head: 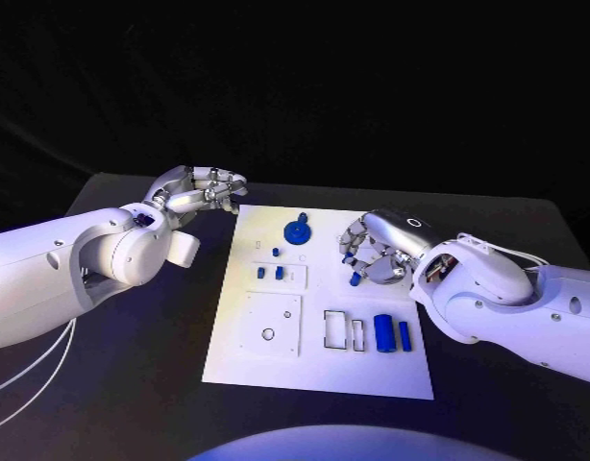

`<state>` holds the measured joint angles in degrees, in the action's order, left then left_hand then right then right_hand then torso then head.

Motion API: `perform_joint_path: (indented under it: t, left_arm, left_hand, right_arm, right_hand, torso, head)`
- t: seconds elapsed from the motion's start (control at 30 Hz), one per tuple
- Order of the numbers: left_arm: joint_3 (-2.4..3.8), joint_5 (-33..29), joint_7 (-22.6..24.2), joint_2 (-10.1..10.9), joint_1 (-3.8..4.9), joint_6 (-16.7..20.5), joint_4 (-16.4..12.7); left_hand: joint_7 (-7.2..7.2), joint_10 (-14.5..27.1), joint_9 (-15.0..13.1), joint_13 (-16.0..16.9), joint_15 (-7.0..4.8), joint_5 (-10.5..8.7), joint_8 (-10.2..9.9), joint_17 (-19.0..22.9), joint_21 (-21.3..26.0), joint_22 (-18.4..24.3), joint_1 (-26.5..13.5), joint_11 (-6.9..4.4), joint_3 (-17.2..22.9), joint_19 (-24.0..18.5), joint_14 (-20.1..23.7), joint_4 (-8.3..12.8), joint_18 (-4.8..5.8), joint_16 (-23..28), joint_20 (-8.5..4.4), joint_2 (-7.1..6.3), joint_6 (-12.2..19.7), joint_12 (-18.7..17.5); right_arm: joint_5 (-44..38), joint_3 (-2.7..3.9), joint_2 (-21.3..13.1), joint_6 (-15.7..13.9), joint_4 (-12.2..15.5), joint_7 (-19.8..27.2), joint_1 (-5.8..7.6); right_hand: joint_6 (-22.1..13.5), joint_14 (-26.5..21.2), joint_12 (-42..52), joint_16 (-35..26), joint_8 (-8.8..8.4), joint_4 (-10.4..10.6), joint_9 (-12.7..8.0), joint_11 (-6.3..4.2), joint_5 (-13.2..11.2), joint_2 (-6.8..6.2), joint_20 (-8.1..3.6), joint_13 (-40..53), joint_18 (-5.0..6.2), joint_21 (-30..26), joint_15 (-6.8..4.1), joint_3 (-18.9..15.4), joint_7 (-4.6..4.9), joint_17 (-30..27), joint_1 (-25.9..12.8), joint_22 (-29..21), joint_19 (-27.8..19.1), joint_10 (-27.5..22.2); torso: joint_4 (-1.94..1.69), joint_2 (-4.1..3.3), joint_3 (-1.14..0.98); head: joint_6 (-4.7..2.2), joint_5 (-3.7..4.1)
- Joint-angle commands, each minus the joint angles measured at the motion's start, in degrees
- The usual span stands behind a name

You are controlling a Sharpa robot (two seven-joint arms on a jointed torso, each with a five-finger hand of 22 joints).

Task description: Assemble the parts on the task board

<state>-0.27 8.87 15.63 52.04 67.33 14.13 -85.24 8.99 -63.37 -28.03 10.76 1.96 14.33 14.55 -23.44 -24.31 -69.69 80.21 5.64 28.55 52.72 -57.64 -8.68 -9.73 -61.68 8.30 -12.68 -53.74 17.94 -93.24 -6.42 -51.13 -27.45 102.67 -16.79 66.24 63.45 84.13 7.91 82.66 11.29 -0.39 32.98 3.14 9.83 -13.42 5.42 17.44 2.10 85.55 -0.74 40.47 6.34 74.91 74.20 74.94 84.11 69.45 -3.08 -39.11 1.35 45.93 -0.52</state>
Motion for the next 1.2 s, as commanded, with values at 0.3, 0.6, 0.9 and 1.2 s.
perform_joint_path:
  t: [0.3,0.6,0.9,1.2]
  left_arm:
    - [0.04,0.21,0.39,-1.61,0.02,-0.79,-0.58]
    - [0.01,0.57,0.27,-2.5,0.02,-0.99,-1.28]
    - [-0.01,0.65,0.12,-2.86,0.02,-1.07,-1.29]
    - [-0.03,0.66,0.04,-3.06,0.02,-1.38,-1.11]
  left_hand:
    - [0.02,0.65,-0.1,0.1,0.32,0.06,-0.38,-0.09,0.42,0.09,-0.56,0.07,0.01,-0.2,0.22,0.31,-0.5,0.27,0.23,-0.21,0.68,-0.33]
    - [0.07,0.76,-0.13,0.13,0.37,0.07,-0.37,-0.1,0.46,0.1,-0.68,0.12,0.01,-0.21,0.24,0.34,-0.49,0.27,0.26,-0.21,0.87,-0.34]
    - [0.14,0.9,-0.17,0.17,0.43,0.07,-0.33,-0.12,0.52,0.12,-0.87,0.19,-0.04,-0.23,0.29,0.36,-0.47,0.29,0.31,-0.27,1.11,-0.34]
    - [0.18,0.95,-0.2,0.2,0.46,0.1,-0.3,-0.13,0.56,0.13,-0.98,0.22,-0.04,-0.24,0.31,0.35,-0.47,0.29,0.33,-0.23,1.21,-0.32]
  right_arm:
    - [2.51,-0.09,4.96,0.71,0.47,2.65,-0.93]
    - [1.72,-0.56,8.21,2.91,-1.62,3.71,-3.31]
    - [-0.14,-0.96,10.26,4.05,-3.27,3.89,-5.14]
    - [-0.59,-1.14,11.67,3.76,-4.89,4.02,-6.18]
  right_hand:
    - [-0.45,3.12,-0.44,0.29,0.1,-0.59,0.1,0.13,0.28,0.03,-0.43,0.11,-1.11,-0.03,-0.3,-0.13,0.38,2.44,-0.35,13.76,3.94,-0.02]
    - [-0.57,3.11,-0.53,0.25,0.05,-0.58,0.11,0.18,0.18,0.05,-0.41,0.12,-1.08,-0.17,-0.25,-0.18,0.43,2.35,-0.44,13.72,3.88,-0.1]
    - [-0.61,3.1,-0.56,0.24,0.04,-0.58,0.11,0.19,0.17,0.06,-0.4,0.12,-1.06,-0.25,-0.24,-0.18,0.44,2.33,-0.45,13.69,3.84,-0.12]
    - [-0.64,3.1,-0.6,0.23,0.04,-0.59,0.14,0.2,0.25,0.17,-0.38,0.15,-1.04,-0.35,-0.22,-0.17,0.44,2.31,-0.46,13.66,3.8,-0.1]
  torso:
    - [-0.36,0.07,0.16]
    - [-0.31,0.14,0.26]
    - [-0.29,0.09,0.14]
    - [-0.3,0.07,0.06]
  head:
    - [0.75,-3.01]
    - [1.33,-3.98]
    - [1.73,-4.25]
    - [2.11,-4.7]
